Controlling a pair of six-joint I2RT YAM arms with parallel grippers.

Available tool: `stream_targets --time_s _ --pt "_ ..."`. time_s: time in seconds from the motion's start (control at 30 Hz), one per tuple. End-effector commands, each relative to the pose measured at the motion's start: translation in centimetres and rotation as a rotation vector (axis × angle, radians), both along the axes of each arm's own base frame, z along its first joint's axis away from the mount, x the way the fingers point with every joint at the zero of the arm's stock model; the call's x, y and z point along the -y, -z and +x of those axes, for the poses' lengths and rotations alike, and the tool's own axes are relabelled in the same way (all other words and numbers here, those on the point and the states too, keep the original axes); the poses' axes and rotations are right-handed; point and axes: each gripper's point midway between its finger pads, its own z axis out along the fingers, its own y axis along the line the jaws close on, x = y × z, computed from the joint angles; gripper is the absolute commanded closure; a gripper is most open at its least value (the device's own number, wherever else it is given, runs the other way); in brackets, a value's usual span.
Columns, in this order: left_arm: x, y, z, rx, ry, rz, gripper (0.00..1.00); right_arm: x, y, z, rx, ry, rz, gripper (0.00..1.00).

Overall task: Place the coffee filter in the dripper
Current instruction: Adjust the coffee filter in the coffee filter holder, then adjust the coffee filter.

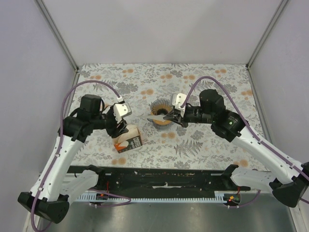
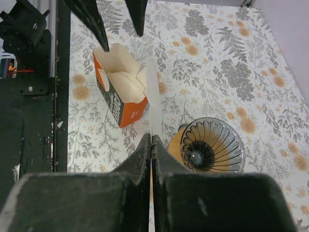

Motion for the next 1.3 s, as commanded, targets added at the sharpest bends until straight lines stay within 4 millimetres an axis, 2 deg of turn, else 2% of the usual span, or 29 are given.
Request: stream_targets --time_s 0.0,0.1,0.2,0.27,0.33,0.4,0.47,0.53,0.6,0.73,0.8,0.87,0.97,1.07,1.13,1.27 --pt "1.6 -7.0 -2.0 0.067 0.076 -0.135 0.38 0.8 -2.8 -2.2 0.017 -0.063 0.031 1.0" --pt "2.1 -12.0 -3.0 0.2 0.114 -0.221 0.39 1.5 -4.0 -3.7 0.022 -0.099 0.038 1.0" --pt "2.8 -15.4 -3.3 0.243 0.055 -0.369 0.48 1.9 -6.0 -4.7 0.024 -0.099 0.104 1.0" --pt "3.1 -16.6 -2.7 0.192 -0.06 -0.483 0.51 2.5 -9.0 -3.2 0.045 0.044 0.225 1.0" --pt "3.3 -17.7 -1.8 0.138 -0.163 -0.591 0.51 4.7 -12.3 -0.9 0.104 0.259 0.389 1.0" --pt "3.5 -19.0 -0.9 0.077 -0.248 -0.696 0.5 6.8 -15.1 0.3 0.146 0.403 0.552 1.0" --pt "3.6 -20.7 0.1 0.064 -0.314 -0.788 0.5 7.7 -16.1 0.7 0.184 0.459 0.624 1.0" --pt "3.4 -22.2 0.8 0.095 -0.344 -0.854 0.49 7.8 -16.4 1.1 0.235 0.488 0.636 1.0" --pt "3.5 -23.4 0.5 0.125 -0.319 -0.909 0.47 7.1 -16.7 0.1 0.283 0.426 0.646 1.0" --pt "4.3 -23.3 -0.1 0.128 -0.233 -0.899 0.44 5.5 -17.0 -2.6 0.29 0.249 0.632 1.0" --pt "4.5 -23.4 -0.5 0.222 -0.152 -0.845 0.44 4.7 -17.2 -4.4 0.289 0.14 0.592 1.0" --pt "4.7 -23.6 -1.7 0.344 -0.03 -0.786 0.44 4.2 -17.2 -6.4 0.282 0.03 0.552 1.0" --pt "5.2 -23.6 -4.4 0.465 0.156 -0.736 0.41 4.3 -17.4 -8.5 0.269 -0.063 0.526 1.0" --pt "5.8 -22.5 -5.7 0.426 0.247 -0.729 0.38 4.3 -16.9 -10.5 0.241 -0.159 0.506 1.0" --pt "6.1 -22.0 -5.6 0.394 0.256 -0.742 0.37 4.0 -16.7 -12.2 0.228 -0.254 0.5 1.0" --pt "7.0 -22.5 -6.1 0.346 0.316 -0.801 0.36 3.6 -16.9 -13.1 0.194 -0.322 0.495 1.0"
